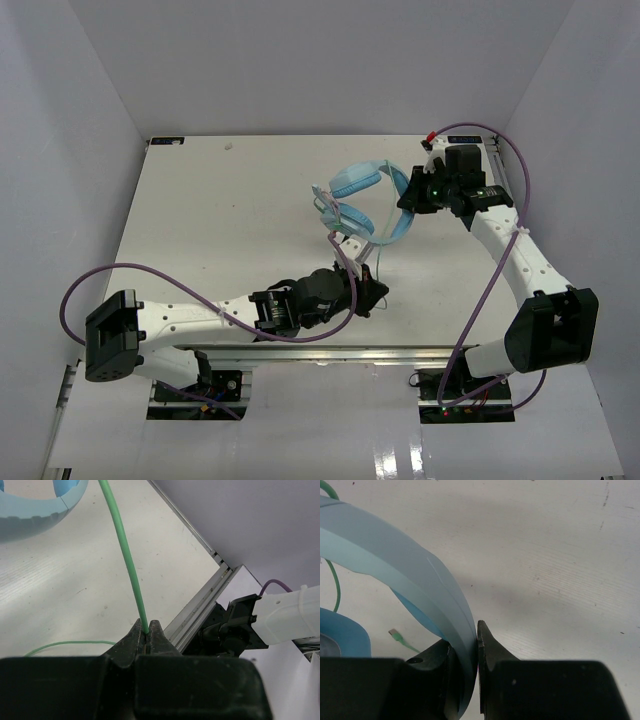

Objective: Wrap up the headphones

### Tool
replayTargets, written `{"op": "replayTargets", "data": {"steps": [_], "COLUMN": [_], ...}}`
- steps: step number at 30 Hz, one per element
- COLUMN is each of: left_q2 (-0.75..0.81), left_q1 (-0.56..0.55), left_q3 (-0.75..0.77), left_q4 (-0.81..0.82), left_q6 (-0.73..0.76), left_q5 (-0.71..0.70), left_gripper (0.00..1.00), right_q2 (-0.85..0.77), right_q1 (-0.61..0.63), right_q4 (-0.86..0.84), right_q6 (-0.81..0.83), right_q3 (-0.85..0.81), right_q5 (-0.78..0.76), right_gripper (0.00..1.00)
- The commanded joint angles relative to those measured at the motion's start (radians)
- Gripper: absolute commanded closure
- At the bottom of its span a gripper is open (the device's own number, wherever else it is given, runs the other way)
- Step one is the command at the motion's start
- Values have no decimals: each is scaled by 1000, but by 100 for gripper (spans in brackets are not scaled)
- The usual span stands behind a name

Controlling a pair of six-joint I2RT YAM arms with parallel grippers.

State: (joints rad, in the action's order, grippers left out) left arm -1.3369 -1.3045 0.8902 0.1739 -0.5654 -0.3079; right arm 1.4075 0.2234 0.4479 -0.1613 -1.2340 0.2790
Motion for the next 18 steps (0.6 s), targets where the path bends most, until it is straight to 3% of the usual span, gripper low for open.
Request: {"op": "replayTargets", "data": {"steps": [1,18], "left_q2": [24,99], "left_q1": [-4,2], "left_q3": [-2,-101], "left_q4": [-30,-16], "left_q6": [19,93], "left_q5": [-44,-157], "left_gripper": [100,100], "right_q2": [-35,-69], "right_q1": [-9,-73], "right_q4": [-28,-9], "right_q6": [-82,-153], "right_q3": [-67,-136], "right_q5": [146,364], "right_gripper": [92,92]}}
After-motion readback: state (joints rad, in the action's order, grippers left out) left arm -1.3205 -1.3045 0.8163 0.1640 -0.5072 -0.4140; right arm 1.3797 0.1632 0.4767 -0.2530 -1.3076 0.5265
